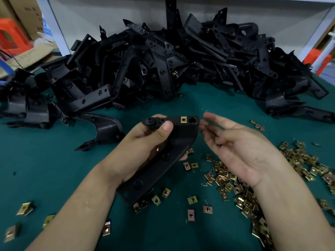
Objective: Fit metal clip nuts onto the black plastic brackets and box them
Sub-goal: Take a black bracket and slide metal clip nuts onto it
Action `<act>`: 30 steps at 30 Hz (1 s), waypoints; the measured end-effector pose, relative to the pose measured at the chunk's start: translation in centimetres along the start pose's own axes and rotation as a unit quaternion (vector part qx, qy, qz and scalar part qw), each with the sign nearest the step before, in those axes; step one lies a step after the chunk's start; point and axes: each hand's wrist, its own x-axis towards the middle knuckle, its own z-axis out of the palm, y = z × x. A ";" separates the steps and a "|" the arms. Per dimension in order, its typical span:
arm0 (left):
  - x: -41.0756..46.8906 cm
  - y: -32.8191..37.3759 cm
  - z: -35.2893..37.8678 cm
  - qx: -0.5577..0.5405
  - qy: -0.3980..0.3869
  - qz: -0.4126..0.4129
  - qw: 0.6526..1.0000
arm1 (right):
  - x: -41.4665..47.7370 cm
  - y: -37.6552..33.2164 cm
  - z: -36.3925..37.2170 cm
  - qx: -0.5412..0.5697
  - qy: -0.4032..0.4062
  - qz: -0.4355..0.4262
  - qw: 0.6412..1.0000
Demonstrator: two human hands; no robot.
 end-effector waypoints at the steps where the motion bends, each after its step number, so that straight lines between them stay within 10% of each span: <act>1: 0.1 -0.1 0.0 0.004 0.002 0.000 1.000 | -0.1 0.1 0.1 0.010 0.002 -0.001 1.000; 22: -0.7 0.3 0.5 -0.144 -0.127 -0.061 0.980 | -0.9 -0.2 0.5 -0.118 0.021 -0.048 0.992; 30: -0.6 0.1 0.5 -0.042 -0.105 -0.051 0.992 | -1.7 -0.3 1.3 -0.120 -0.050 -0.021 0.991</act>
